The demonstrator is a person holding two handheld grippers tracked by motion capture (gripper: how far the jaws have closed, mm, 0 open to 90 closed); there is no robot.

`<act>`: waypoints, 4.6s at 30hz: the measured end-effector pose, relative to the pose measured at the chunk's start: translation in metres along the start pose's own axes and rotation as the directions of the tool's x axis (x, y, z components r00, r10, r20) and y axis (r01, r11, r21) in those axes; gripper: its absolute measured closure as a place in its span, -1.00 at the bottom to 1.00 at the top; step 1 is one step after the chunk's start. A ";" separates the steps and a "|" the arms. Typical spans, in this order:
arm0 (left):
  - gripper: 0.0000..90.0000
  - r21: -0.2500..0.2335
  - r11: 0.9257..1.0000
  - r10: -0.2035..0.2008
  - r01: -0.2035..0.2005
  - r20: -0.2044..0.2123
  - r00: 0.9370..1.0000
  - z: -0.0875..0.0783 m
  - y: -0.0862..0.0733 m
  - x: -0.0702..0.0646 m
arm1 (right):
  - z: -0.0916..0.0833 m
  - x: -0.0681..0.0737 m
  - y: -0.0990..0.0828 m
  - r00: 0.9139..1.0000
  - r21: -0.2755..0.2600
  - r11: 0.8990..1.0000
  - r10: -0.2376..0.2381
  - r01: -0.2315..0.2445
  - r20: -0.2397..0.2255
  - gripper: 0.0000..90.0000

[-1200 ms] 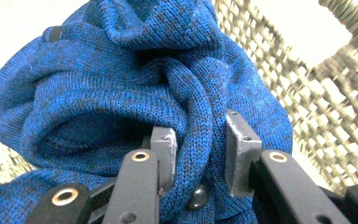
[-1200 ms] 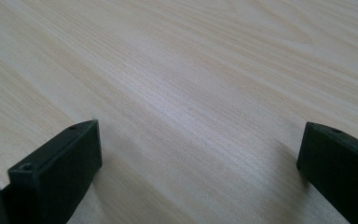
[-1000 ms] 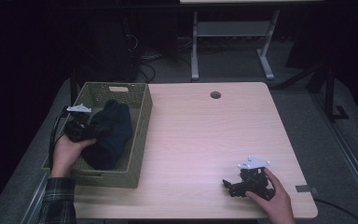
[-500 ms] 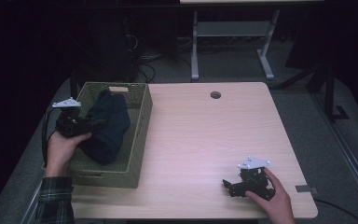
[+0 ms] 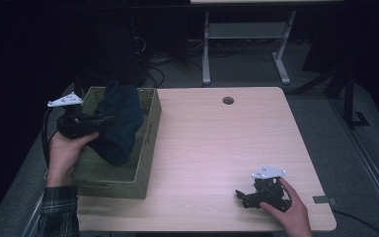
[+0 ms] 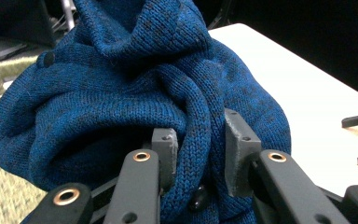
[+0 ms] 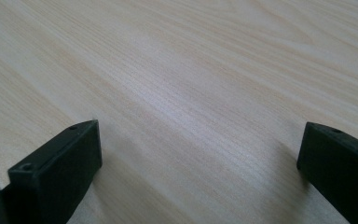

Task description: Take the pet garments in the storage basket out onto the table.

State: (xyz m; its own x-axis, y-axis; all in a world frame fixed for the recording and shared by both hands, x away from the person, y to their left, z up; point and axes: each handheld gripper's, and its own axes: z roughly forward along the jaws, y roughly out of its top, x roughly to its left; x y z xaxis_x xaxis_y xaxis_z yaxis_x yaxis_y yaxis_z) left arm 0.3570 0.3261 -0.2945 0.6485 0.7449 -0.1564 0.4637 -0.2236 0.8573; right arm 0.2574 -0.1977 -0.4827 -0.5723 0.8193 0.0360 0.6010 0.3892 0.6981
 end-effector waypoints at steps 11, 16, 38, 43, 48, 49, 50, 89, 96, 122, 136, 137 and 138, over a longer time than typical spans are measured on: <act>0.54 -0.067 0.997 0.038 -0.036 0.032 0.999 -0.001 0.020 -0.019 | 0.000 0.000 0.000 1.000 0.000 1.000 0.001 -0.001 0.000 -1.00; 0.55 -0.087 0.995 0.059 -0.054 0.053 0.997 0.000 0.027 -0.028 | 0.000 0.000 0.000 1.000 -0.002 1.000 -0.003 0.003 0.001 -1.00; 0.55 -0.134 0.985 0.137 -0.113 0.187 0.973 0.025 0.049 -0.069 | 0.000 0.000 0.000 1.000 0.000 1.000 -0.004 0.004 0.001 -1.00; 0.56 -0.132 0.983 0.152 -0.125 0.223 0.963 0.036 0.052 -0.080 | 0.000 0.000 0.000 1.000 0.000 1.000 -0.003 0.003 0.001 -1.00; 0.56 -0.126 0.982 0.166 -0.138 0.256 0.952 0.049 0.055 -0.092 | 0.000 0.000 0.000 1.000 0.000 1.000 -0.001 0.001 0.001 -1.00; 0.56 -0.123 0.982 0.172 -0.143 0.262 0.950 0.052 0.055 -0.095 | 0.000 0.000 0.000 1.000 0.000 1.000 -0.001 0.001 0.001 -1.00; 0.56 -0.119 0.982 0.175 -0.148 0.269 0.947 0.056 0.056 -0.097 | 0.000 0.000 0.000 1.000 0.001 1.000 0.000 0.000 0.001 -1.00; 0.56 0.056 0.970 0.199 -0.235 0.366 0.909 0.209 0.030 -0.173 | 0.000 0.000 0.000 1.000 0.000 1.000 0.000 0.000 0.000 -1.00; 0.56 0.110 0.966 0.179 -0.234 0.369 0.912 0.239 0.010 -0.177 | 0.000 0.000 0.000 1.000 0.001 1.000 0.003 -0.003 -0.001 -1.00; 0.25 0.270 0.915 0.184 -0.301 0.384 0.905 0.310 -0.037 -0.195 | 0.000 0.000 0.000 1.000 -0.001 1.000 -0.001 0.001 -0.001 -1.00; -0.30 0.238 0.927 0.189 -0.291 0.372 0.909 0.296 -0.027 -0.195 | 0.000 0.000 0.000 1.000 0.001 1.000 0.001 -0.001 -0.001 -1.00; -0.34 0.236 0.923 0.205 -0.304 0.369 0.907 0.294 -0.026 -0.196 | 0.000 0.000 0.000 1.000 0.002 1.000 0.002 -0.002 -0.002 -1.00; -0.41 0.237 0.919 0.216 -0.315 0.365 0.906 0.294 -0.026 -0.196 | 0.000 0.000 0.000 1.000 -0.001 1.000 0.002 -0.002 -0.002 -1.00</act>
State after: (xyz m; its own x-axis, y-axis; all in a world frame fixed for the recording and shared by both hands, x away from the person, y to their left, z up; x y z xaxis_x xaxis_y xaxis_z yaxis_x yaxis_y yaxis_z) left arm 0.3949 0.0012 -0.4300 0.9078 0.3970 -0.1352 0.3650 -0.5890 0.7210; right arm 0.2572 -0.1975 -0.4828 -0.5722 0.8192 0.0391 0.6020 0.3872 0.6984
